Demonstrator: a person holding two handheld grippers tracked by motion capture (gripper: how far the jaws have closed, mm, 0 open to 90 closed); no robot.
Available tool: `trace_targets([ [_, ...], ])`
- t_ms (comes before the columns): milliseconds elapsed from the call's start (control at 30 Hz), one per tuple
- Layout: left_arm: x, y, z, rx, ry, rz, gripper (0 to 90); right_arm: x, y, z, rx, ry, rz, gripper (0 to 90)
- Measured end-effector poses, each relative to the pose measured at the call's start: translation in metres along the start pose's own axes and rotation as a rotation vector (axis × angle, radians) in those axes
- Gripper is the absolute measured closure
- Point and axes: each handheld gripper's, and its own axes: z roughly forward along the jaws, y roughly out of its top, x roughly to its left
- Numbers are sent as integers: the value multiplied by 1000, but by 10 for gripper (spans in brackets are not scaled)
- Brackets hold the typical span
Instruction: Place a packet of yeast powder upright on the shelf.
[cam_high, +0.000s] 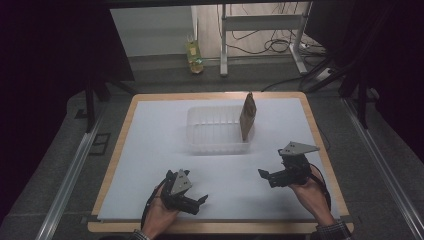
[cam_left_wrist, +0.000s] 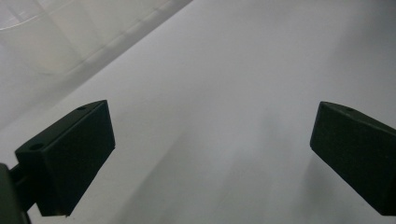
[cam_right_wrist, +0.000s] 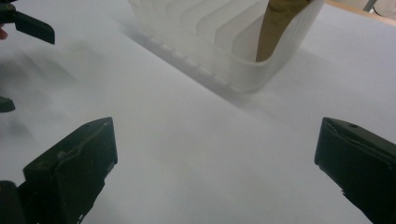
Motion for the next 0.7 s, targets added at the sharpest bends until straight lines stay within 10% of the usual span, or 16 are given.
trace_targets([
  [700,-1,0,0,10,4,16,0,-3,-57,-23,26,-37,38,0],
])
